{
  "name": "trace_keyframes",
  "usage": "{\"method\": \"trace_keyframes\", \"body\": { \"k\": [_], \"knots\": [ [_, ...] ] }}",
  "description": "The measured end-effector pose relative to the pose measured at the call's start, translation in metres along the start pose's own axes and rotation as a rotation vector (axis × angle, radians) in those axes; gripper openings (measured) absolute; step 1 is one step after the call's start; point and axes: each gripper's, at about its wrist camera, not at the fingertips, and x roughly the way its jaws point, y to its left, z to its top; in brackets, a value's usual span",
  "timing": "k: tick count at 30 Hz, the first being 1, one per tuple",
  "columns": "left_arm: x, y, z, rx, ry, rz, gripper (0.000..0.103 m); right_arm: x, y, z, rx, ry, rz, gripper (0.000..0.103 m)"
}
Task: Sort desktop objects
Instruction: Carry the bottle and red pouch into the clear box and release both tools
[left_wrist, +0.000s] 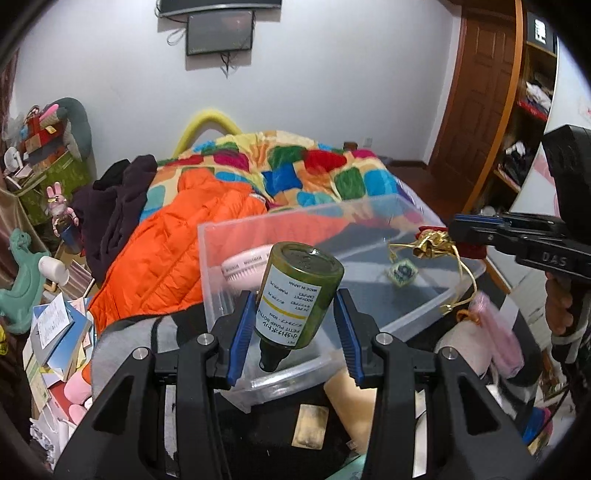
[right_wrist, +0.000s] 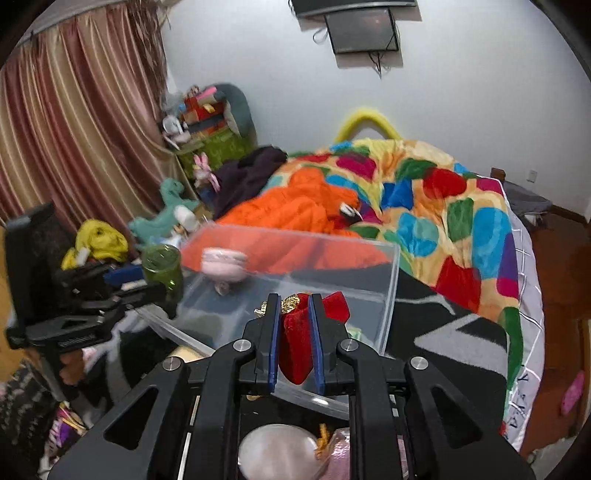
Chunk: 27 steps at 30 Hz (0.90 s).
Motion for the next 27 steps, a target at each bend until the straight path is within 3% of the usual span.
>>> {"method": "trace_keyframes", "body": {
  "k": [11,21,27],
  "knots": [
    [0.023,0.005,-0.006,-0.005,0.088,-0.021,0.044,0.024,0.002,-0.009,-0.085,0.149,-0.07,0.017],
    [0.028,0.002,-0.004,0.052,0.179,-0.045,0.045,0.036,0.0,-0.015,-0.135,0.31,-0.124,0.021],
    [0.036,-0.011,-0.003,0.146,0.222,0.013,0.048,0.036,0.015,-0.02,-0.224,0.403,-0.154,0.021]
  ]
}}
